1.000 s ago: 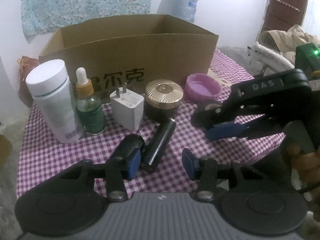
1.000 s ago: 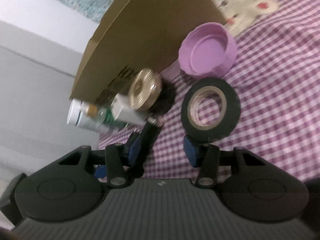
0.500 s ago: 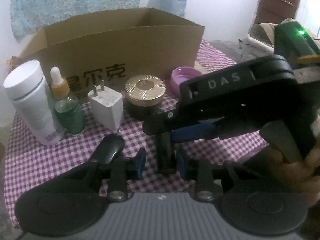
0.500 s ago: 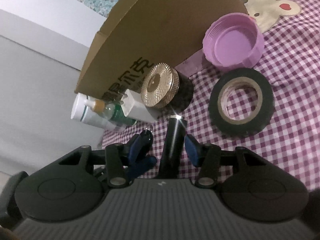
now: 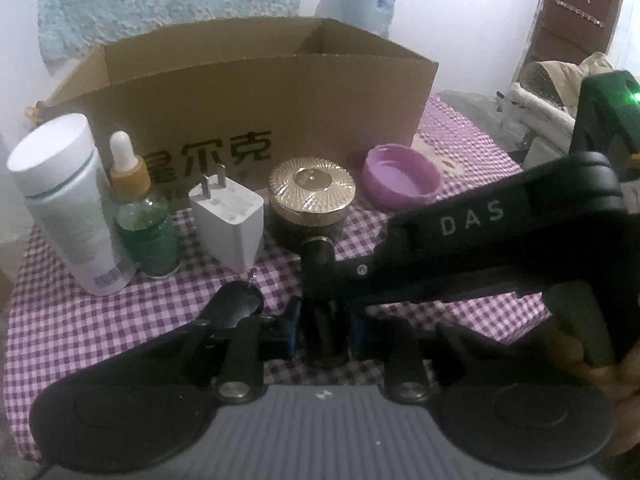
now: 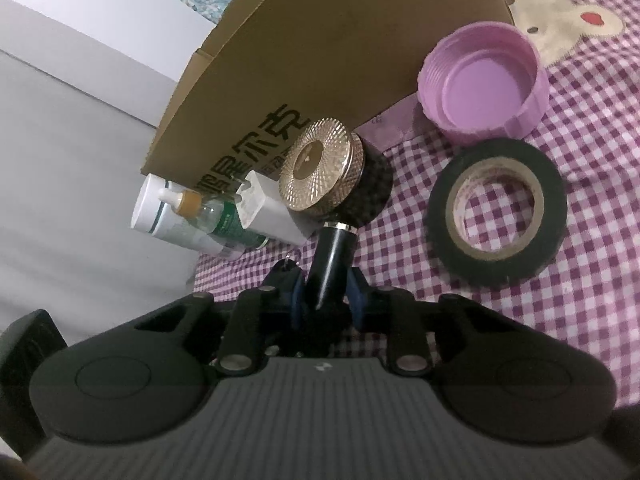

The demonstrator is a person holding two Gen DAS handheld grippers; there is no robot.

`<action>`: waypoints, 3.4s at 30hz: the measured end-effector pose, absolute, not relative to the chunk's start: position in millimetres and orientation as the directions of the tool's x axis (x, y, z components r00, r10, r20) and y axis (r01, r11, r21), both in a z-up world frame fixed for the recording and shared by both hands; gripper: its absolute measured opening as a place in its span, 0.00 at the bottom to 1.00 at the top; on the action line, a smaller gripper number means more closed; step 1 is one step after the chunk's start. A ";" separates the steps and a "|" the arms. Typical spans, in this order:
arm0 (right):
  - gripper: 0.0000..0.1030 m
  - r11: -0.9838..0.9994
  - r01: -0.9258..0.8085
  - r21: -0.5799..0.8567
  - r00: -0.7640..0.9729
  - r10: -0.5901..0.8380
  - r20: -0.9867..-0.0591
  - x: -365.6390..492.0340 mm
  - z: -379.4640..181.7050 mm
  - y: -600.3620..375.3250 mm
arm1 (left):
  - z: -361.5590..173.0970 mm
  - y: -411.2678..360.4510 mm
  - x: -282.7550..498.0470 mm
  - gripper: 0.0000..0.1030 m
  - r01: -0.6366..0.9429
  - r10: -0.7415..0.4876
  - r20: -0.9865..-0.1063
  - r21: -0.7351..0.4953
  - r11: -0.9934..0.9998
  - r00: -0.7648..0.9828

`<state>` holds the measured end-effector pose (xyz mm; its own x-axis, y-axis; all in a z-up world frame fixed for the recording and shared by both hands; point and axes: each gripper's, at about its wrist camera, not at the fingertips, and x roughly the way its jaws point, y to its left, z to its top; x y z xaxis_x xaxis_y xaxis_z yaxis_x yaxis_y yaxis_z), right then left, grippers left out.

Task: Organize rigid objects
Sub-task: 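Carry the black cylinder into the box and release it with the right gripper, then return the right tool to the table and grasp the black oval case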

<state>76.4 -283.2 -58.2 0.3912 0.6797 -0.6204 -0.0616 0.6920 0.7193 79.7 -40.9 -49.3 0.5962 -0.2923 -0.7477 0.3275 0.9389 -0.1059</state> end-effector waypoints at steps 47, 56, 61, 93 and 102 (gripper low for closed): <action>0.24 0.647 -0.126 0.752 0.143 0.762 -0.631 352.7 8.2 -138.5 | 43.7 39.5 297.7 0.33 0.141 -0.015 -0.813 0.083 0.986 0.582; 0.27 0.593 -0.210 0.777 0.235 0.802 -0.549 321.9 59.9 -169.6 | 101.2 51.6 247.3 0.56 0.117 -0.074 -0.716 0.010 0.993 0.694; 0.28 0.529 -0.294 0.796 0.301 0.842 -0.448 267.8 105.4 -213.4 | 135.0 59.8 191.1 0.72 0.134 -0.113 -0.637 -0.016 0.991 0.763; 0.41 0.670 -0.091 0.736 0.316 0.721 -0.617 79.9 -51.2 -243.7 | -45.1 -10.9 88.5 0.43 0.262 -0.249 -0.792 -0.116 0.958 0.557; 0.35 0.655 -0.105 0.749 0.303 0.738 -0.603 95.7 -61.6 -222.2 | -54.9 -17.5 99.5 0.40 0.282 -0.269 -0.793 -0.128 0.951 0.547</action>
<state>95.7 -222.2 -61.6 0.3027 0.7382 -0.6029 -0.1053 0.6546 0.7486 99.5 -17.5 -54.9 0.5472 -0.2688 -0.7927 0.2820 0.9509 -0.1278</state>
